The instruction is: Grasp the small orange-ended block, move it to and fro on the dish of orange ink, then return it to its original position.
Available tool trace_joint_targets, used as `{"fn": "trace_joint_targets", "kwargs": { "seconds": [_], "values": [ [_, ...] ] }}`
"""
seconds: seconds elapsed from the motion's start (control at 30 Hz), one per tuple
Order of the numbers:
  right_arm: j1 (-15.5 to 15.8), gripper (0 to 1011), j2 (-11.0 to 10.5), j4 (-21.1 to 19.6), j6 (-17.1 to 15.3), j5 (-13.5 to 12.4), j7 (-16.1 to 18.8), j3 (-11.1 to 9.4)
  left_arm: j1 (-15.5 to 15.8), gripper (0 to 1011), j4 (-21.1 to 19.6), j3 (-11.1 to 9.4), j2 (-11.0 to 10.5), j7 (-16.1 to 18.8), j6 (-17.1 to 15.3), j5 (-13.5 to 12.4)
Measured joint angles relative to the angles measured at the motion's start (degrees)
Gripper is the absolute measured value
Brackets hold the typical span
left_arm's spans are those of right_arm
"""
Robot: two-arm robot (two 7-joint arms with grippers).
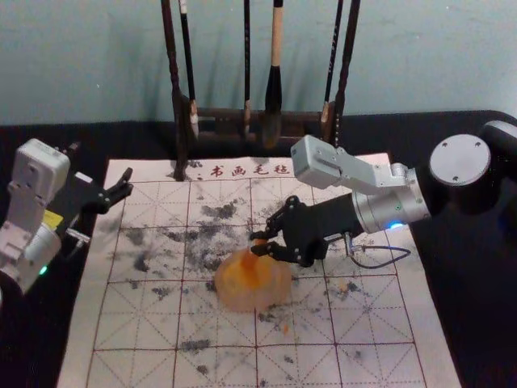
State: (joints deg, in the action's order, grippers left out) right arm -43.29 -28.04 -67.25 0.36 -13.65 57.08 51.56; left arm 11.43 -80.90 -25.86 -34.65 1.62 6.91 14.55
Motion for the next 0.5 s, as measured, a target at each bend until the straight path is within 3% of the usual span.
{"fn": "trace_joint_targets", "kwargs": {
  "seconds": [0.5],
  "values": [
    [0.92,132,-2.11,-2.26,-0.49,0.09,-0.11,-0.71,0.0,1001,0.0,0.0,0.0,0.0,0.0,0.0]
  ]
}}
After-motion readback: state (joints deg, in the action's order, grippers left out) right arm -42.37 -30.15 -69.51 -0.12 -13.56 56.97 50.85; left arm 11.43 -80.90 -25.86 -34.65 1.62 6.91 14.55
